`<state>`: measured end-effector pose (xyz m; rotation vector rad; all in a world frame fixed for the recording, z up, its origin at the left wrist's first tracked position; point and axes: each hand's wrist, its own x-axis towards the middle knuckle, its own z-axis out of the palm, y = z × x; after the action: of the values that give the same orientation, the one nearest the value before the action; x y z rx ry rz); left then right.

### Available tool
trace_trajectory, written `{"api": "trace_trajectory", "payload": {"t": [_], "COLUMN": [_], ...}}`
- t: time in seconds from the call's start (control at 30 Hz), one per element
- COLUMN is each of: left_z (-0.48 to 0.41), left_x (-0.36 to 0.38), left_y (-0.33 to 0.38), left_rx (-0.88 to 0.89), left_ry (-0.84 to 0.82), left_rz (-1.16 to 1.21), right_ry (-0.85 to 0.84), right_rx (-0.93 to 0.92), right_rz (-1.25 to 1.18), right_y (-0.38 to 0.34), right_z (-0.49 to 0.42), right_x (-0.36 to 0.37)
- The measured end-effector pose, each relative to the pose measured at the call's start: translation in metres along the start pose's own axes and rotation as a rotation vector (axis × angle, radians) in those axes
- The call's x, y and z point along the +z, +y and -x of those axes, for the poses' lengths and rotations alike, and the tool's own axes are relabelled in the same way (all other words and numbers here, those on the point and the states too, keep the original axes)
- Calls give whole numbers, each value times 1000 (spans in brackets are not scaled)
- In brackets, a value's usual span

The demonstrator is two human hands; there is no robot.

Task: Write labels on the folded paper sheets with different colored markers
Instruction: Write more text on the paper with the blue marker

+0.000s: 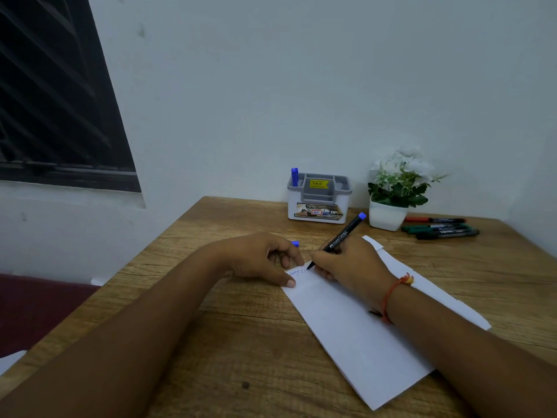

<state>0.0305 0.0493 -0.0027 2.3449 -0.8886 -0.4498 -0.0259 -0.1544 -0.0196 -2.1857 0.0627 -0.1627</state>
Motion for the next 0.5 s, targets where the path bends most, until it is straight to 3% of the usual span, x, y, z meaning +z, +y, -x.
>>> {"api": "trace_trajectory", "payload": {"t": [0.5], "left_z": [1], "left_x": [-2], "left_y": [3], "left_rx": [-23], "left_ry": [-9], "left_rz": [-1], "right_ry": [-2], "right_rx": [-10], "right_rz": [18], "right_y": [0], "right_z": [0], "right_x": [-2]}}
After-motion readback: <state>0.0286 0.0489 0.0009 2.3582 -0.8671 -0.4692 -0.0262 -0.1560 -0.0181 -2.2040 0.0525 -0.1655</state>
